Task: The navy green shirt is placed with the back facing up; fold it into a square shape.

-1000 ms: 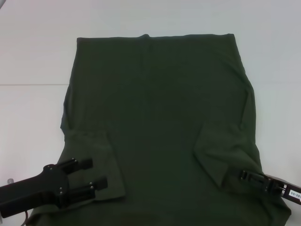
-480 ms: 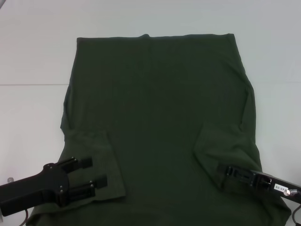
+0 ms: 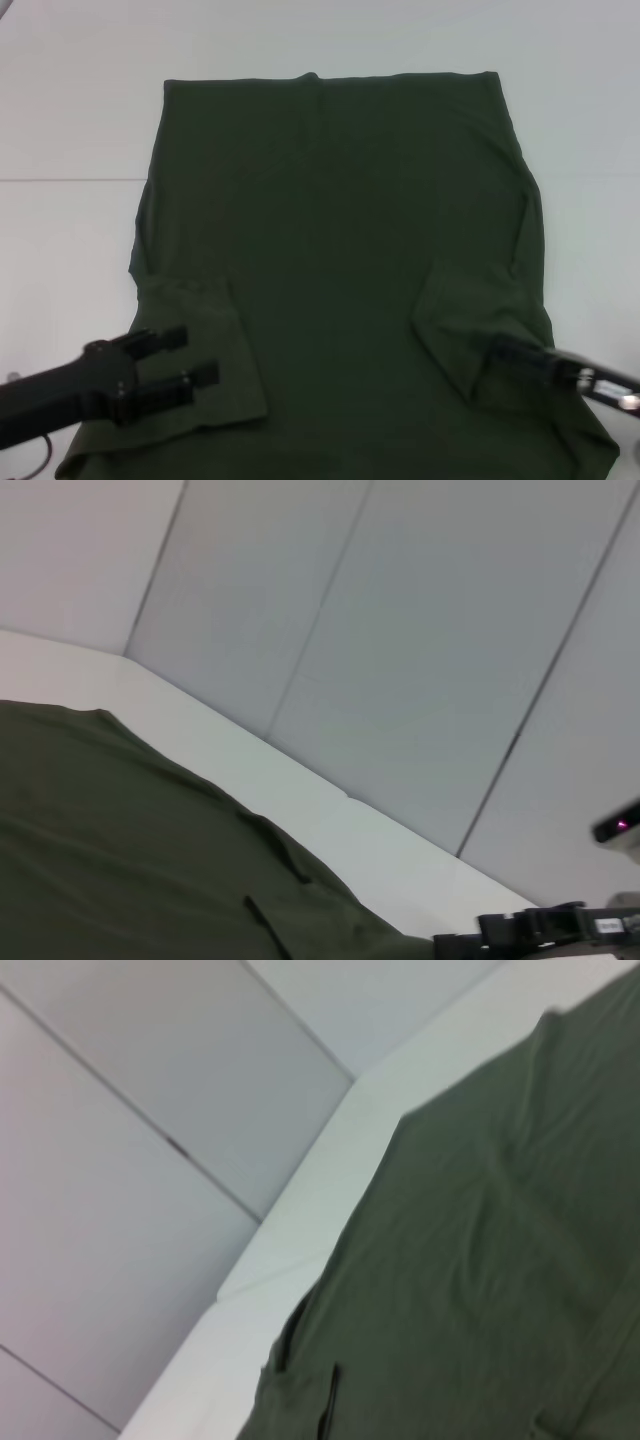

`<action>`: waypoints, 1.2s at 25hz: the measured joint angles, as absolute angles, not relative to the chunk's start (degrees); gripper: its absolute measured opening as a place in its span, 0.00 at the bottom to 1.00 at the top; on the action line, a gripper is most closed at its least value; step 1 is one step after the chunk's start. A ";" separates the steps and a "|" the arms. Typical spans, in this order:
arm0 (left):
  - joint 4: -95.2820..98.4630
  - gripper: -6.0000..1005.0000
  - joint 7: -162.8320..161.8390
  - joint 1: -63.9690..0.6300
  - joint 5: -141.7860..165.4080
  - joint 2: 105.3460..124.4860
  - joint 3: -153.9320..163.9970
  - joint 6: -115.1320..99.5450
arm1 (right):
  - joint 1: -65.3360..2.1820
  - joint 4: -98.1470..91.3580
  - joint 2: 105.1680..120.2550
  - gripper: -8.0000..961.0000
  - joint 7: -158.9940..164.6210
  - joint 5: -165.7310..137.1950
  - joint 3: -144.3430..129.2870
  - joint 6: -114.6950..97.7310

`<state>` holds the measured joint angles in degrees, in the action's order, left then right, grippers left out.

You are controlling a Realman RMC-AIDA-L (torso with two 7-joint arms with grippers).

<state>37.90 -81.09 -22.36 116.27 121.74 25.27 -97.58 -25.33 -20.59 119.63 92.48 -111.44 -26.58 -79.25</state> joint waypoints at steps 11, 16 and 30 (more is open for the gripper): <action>45.31 0.84 -108.46 -24.82 127.48 116.66 22.38 -98.64 | -16.85 -29.94 113.48 0.83 103.33 -114.22 -24.14 -87.63; 47.43 0.84 -117.89 -28.06 140.82 114.83 20.25 -99.14 | -15.21 -31.64 111.33 0.83 106.66 -116.62 -24.19 -88.41; 46.39 0.84 -122.64 -31.23 153.03 113.25 19.60 -98.61 | -15.46 -31.87 110.04 0.83 107.04 -119.09 -24.29 -89.57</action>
